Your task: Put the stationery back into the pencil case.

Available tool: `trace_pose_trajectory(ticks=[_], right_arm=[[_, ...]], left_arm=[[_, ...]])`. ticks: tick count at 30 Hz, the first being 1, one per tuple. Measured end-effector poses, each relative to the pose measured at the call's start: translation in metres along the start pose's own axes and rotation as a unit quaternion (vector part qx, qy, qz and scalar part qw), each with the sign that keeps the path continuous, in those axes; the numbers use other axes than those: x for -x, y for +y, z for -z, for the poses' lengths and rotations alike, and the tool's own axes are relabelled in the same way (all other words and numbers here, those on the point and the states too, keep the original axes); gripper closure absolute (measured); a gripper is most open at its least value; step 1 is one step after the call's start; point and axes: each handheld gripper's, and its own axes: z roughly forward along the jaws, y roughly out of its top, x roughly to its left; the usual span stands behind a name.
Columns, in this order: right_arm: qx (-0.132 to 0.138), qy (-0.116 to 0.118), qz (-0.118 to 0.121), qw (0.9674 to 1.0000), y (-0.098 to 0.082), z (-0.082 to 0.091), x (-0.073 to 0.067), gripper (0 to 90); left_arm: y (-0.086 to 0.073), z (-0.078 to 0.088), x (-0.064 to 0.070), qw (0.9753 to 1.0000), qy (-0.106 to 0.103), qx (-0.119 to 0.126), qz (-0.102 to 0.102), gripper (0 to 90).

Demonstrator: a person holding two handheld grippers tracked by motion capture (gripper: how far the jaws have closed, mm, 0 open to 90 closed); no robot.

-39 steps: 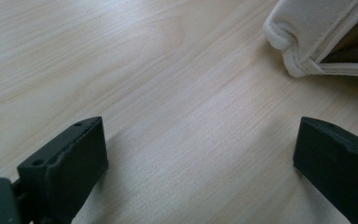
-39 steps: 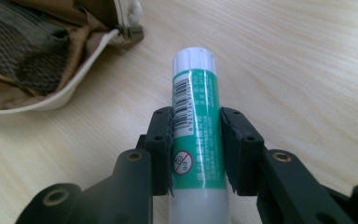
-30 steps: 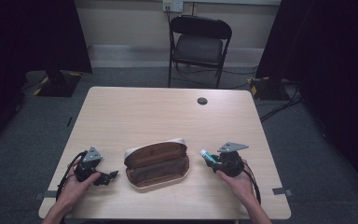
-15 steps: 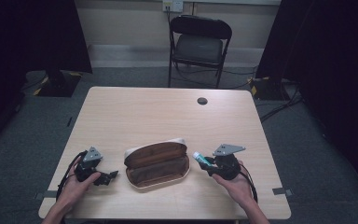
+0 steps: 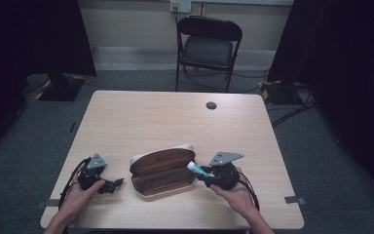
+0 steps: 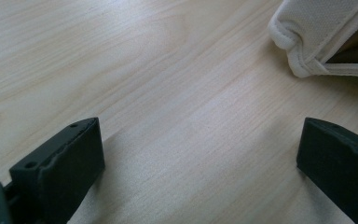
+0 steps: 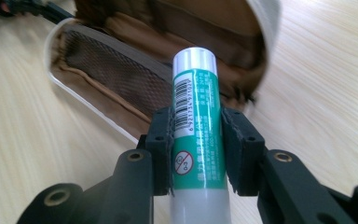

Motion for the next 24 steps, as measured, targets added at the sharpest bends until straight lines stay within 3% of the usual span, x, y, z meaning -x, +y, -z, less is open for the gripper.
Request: trace_pose_trajectory(ticks=[8, 24], right_arm=[[-0.002, 0.026, 0.028, 0.9993, 0.020, -0.023, -0.020, 66.1], [-0.016, 0.070, 0.058, 0.9957, 0.050, -0.065, -0.044, 66.1]], left_arm=[[0.000, 0.000, 0.000, 1.0000, 0.000, 0.000, 0.000, 0.2], [0.000, 0.000, 0.000, 1.0000, 0.000, 0.000, 0.000, 0.2]])
